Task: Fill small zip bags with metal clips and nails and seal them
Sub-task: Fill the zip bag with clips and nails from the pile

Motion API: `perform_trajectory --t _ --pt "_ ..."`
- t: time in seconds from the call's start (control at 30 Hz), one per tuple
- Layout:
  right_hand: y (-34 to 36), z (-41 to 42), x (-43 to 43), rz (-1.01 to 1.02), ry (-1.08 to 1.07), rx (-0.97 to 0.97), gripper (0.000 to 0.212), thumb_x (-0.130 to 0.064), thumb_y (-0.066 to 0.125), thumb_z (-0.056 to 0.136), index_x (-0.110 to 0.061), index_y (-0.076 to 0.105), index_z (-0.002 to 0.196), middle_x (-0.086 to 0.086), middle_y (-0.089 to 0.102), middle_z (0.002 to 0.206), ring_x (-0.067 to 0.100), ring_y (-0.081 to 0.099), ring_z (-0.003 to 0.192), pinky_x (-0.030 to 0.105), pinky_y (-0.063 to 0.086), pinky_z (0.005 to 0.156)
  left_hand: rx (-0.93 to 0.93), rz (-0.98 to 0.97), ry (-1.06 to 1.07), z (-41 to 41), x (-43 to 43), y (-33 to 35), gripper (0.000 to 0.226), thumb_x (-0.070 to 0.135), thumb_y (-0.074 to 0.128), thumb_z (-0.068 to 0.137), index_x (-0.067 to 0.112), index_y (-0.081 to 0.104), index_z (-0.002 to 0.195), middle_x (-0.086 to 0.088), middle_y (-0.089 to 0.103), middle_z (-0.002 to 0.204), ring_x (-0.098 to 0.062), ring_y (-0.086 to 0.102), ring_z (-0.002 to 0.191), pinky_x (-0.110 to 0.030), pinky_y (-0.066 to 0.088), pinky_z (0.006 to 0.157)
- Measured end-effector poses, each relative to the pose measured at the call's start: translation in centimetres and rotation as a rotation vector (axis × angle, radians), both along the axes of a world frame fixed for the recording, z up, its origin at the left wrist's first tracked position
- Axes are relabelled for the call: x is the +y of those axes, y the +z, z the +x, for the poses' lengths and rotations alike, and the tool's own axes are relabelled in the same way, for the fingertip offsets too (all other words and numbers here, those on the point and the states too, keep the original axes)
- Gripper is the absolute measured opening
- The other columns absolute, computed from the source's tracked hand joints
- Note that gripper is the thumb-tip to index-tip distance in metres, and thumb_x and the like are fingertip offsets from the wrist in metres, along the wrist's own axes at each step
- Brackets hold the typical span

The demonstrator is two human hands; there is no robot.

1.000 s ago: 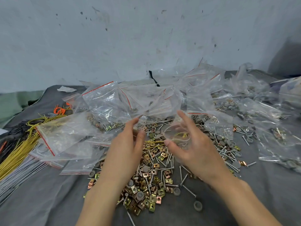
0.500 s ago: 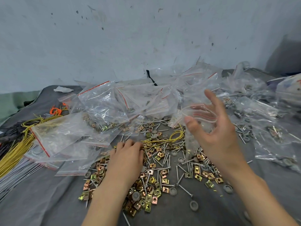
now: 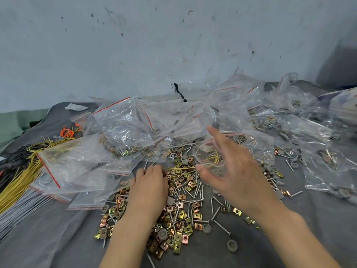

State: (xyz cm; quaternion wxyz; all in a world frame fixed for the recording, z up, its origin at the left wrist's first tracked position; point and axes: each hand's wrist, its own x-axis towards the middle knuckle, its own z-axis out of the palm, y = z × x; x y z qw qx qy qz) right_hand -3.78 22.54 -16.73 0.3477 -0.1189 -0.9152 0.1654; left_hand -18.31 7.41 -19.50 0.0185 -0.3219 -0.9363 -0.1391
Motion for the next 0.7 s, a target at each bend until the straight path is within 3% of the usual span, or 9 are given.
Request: perform_trajectory --t 0.13,0.3,0.4,0.53,0.7 --pt "-0.3 -0.3 -0.2 -0.003 0.015 -0.005 0.078 -0.061 0.052 0.092 -0.033 0.017 0.156 -0.008 0.059 0.129 0.007 0.051 0.119 0.025 0.027 0.105 -0.018 0.078 -0.038 -0.1 -0.1 0.2 0.013 0.034 0.046 0.101 0.033 0.055 0.110 0.011 0.058 0.120 -0.017 0.044 0.115 -0.038 0.036 0.099" --pt "-0.7 -0.7 -0.6 -0.010 0.035 -0.018 0.082 -0.060 0.054 0.093 -0.033 0.011 0.157 -0.006 0.060 0.130 0.007 0.049 0.122 0.024 0.027 0.105 0.014 0.151 -0.086 0.1 -0.3 0.7 0.028 0.040 0.040 0.103 0.034 0.060 0.121 0.012 0.058 0.119 -0.014 0.047 0.117 -0.037 0.035 0.101" --pt "-0.8 -0.8 -0.7 -0.022 0.054 -0.026 0.085 -0.063 0.053 0.092 -0.036 0.006 0.157 -0.008 0.057 0.135 0.003 0.044 0.126 0.024 0.025 0.108 0.022 0.433 -0.146 0.4 -0.3 2.1 0.025 0.037 0.047 0.101 0.029 0.065 0.116 0.012 0.061 0.111 -0.010 0.055 0.107 -0.038 0.045 0.097" --pt "-0.9 -1.1 -0.8 -0.033 0.068 -0.041 0.089 -0.066 0.053 0.090 -0.037 0.002 0.157 -0.006 0.053 0.140 0.010 0.047 0.131 0.027 0.026 0.110 -0.048 0.738 -0.232 1.6 -0.6 4.9 0.024 0.045 0.049 0.096 0.033 0.067 0.107 0.020 0.065 0.101 0.004 0.058 0.098 -0.019 0.045 0.082" --pt "-1.1 -1.3 -0.9 -0.034 0.082 -0.013 0.090 -0.065 0.055 0.088 -0.032 0.009 0.157 -0.004 0.056 0.136 0.012 0.051 0.127 0.029 0.034 0.107 -0.101 0.692 -0.412 3.6 -0.8 6.8 0.021 0.038 0.051 0.100 0.033 0.069 0.107 0.021 0.066 0.103 0.004 0.059 0.103 -0.015 0.045 0.082"
